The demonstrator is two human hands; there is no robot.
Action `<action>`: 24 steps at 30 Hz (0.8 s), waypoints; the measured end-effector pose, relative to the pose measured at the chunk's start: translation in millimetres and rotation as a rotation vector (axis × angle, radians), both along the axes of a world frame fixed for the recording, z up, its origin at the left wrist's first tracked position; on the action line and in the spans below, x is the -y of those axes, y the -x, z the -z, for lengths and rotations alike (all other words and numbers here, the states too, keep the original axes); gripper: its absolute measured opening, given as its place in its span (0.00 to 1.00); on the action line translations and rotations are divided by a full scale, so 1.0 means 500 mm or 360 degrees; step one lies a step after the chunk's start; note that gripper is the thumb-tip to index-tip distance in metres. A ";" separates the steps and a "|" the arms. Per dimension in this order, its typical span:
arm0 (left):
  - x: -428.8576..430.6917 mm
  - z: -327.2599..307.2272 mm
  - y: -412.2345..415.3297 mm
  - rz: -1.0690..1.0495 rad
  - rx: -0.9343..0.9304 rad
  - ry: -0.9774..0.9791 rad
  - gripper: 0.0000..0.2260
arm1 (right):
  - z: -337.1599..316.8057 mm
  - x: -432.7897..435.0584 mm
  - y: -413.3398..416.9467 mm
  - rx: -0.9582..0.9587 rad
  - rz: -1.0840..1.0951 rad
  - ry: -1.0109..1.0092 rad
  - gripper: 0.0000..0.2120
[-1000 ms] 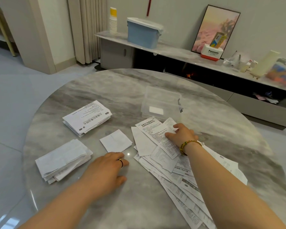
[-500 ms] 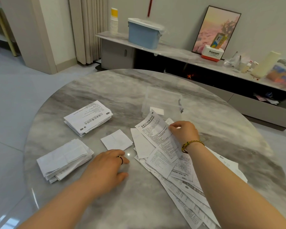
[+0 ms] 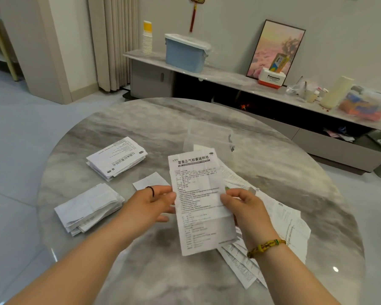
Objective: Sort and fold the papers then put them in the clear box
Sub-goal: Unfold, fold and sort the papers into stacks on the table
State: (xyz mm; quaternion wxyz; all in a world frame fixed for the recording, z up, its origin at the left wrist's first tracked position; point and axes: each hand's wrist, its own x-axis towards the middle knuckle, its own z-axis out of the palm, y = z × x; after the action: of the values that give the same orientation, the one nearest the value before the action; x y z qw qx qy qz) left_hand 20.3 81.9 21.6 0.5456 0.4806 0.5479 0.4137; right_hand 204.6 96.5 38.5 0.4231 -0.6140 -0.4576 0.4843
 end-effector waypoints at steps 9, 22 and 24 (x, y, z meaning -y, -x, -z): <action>0.016 -0.016 0.004 0.0062 0.0099 0.0149 0.08 | 0.018 0.028 0.011 -0.0242 -0.0227 0.0146 0.11; 0.006 -0.022 0.015 0.0087 0.0487 0.0266 0.22 | 0.038 0.000 0.006 -0.0459 -0.0362 0.0172 0.24; 0.006 -0.022 0.016 0.0112 0.0446 0.0268 0.18 | 0.036 0.000 0.003 -0.0436 -0.0343 0.0163 0.20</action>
State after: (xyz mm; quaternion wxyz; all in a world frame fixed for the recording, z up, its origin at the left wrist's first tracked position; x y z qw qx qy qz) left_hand 12.1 78.8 32.8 0.6692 0.3896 0.4820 0.4099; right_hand 202.9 96.8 20.3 0.3953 -0.5106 -0.4335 0.6286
